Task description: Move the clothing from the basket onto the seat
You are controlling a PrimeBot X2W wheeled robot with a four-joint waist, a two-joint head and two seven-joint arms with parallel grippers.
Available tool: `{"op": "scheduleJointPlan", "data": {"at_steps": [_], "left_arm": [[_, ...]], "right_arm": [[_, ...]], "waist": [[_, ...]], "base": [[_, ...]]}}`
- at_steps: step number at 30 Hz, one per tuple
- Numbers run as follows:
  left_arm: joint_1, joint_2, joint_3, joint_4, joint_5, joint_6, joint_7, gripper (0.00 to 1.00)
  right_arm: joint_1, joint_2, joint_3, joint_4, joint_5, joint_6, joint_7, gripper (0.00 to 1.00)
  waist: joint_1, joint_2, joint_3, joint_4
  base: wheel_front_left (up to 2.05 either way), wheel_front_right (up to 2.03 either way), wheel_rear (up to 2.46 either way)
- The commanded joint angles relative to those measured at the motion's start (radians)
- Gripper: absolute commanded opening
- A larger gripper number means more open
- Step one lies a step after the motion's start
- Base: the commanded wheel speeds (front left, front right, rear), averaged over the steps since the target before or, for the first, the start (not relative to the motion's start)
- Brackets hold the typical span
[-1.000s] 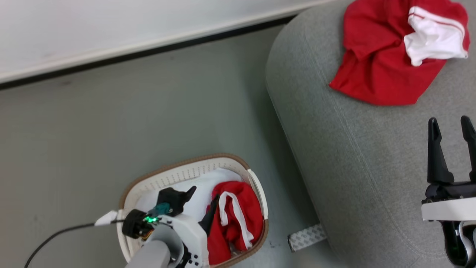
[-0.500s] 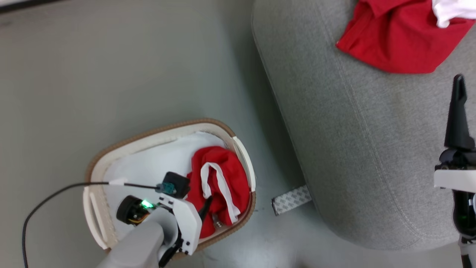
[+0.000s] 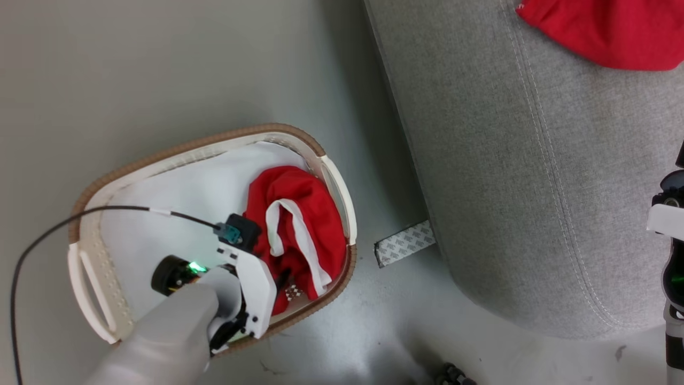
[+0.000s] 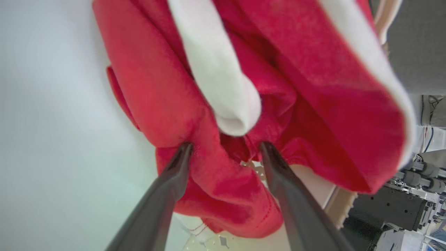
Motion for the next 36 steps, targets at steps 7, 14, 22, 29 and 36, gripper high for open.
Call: {"op": "scheduleJointPlan", "data": {"at_steps": [7,14,22,29,36], "left_arm": [[-0.065,0.049,-0.106,-0.001,-0.101,-0.003,0.031,0.00],[-0.097,0.064,-0.174,-0.010,-0.159,-0.003,0.007,0.00],[-0.076,0.049,-0.206,0.000,-0.179,-0.003,-0.044,0.00],[-0.039,0.016,-0.213,0.010,-0.213,-0.003,-0.102,0.00],[0.010,-0.020,-0.215,0.008,-0.237,-0.003,-0.194,0.00]], "right_arm": [[-0.030,0.024,0.002,-0.031,0.007,-0.002,0.000,1.00],[-0.033,0.032,0.005,-0.037,0.001,-0.002,0.000,1.00],[-0.029,0.027,0.023,-0.007,-0.015,-0.002,0.000,1.00],[-0.006,-0.007,0.065,0.046,-0.026,-0.002,0.000,1.00],[0.025,-0.041,0.076,0.076,-0.033,-0.002,0.000,1.00]], "waist": [[-0.0001,0.0000,0.047,-0.037],[-0.0001,0.0000,0.053,-0.035],[-0.0001,0.0000,-0.014,-0.025],[-0.0001,0.0000,-0.122,0.008],[-0.0001,0.0000,-0.264,0.060]], "base": [[0.00,0.00,0.00],[0.00,0.00,0.00],[0.00,0.00,0.00],[0.00,0.00,0.00],[0.00,0.00,0.00]]}}
